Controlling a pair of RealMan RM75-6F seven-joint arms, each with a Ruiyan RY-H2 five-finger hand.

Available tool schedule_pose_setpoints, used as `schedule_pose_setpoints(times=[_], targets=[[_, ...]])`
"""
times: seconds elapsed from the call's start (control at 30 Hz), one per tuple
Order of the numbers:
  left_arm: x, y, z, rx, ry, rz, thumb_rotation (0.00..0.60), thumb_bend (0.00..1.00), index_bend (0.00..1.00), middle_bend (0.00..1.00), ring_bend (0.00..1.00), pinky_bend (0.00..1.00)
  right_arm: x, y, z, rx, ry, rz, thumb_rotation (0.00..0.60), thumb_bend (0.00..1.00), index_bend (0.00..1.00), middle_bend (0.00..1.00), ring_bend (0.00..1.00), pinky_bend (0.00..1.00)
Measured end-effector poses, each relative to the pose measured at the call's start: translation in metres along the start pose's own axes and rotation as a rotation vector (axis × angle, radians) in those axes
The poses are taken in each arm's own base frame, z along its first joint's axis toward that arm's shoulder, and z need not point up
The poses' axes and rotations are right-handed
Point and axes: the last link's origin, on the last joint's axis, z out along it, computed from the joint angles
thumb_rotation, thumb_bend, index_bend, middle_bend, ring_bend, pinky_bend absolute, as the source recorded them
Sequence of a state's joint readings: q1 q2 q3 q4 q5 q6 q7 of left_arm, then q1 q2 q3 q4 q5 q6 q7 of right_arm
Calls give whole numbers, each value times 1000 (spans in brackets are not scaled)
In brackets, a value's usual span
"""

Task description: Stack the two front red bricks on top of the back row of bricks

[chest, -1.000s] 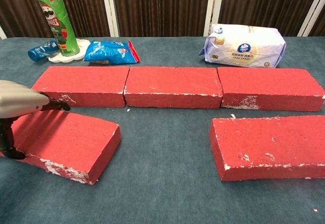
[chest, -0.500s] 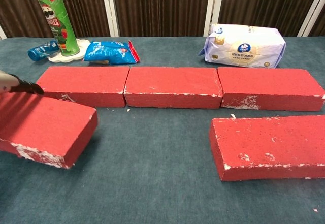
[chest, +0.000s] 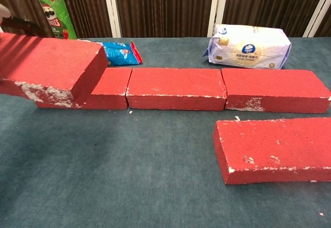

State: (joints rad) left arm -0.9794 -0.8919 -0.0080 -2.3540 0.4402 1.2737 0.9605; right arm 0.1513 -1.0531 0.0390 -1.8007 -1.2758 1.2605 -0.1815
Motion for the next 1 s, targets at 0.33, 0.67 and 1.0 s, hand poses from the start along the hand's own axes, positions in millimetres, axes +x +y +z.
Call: schedule_pose_setpoints(times=[0.33,0.67,1.0], targets=[[42,40,21,3,-94,-31,600,233,0,123,51,198,1,3,3,0,-7,5,600,0,334,149,85,0],[90,94,63,62,-192,-91,600,233,0,120,51,196,1,4,5,-6,-7,8,600,0,334,150,85,0],[109,123,90,37,-205,-127,600,233,0,108,38,185,1,6,7,-21,-4,9,600,0,339,150,85,0]])
